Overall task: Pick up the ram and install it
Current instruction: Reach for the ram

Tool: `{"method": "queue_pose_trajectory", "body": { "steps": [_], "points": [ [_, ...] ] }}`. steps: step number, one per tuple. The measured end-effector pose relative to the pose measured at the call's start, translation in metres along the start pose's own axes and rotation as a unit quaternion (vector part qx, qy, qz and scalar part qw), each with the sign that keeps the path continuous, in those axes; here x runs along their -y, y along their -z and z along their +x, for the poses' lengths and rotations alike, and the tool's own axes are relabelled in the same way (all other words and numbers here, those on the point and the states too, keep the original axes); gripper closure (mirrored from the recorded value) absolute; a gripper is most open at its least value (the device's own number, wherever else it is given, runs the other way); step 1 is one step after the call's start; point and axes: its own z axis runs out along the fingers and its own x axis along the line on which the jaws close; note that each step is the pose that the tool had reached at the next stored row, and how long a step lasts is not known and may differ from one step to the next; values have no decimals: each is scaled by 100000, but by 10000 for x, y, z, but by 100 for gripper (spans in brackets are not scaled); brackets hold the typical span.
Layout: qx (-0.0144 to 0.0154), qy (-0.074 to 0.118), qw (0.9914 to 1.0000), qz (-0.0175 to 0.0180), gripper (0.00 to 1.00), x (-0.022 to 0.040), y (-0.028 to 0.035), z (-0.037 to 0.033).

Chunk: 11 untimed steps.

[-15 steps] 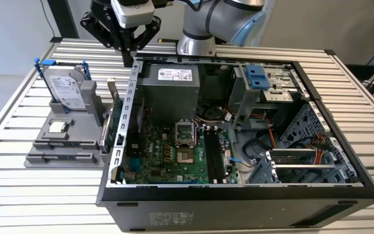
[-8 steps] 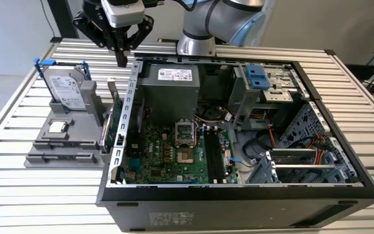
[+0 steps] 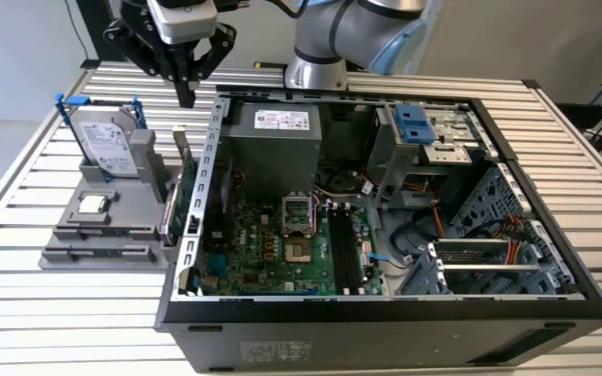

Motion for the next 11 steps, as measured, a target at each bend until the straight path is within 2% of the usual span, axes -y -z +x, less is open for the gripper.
{"method": "queue_pose_trajectory", "body": {
  "steps": [11],
  "points": [
    [2,0,100000,1,100,16,5,226]
  ]
}}
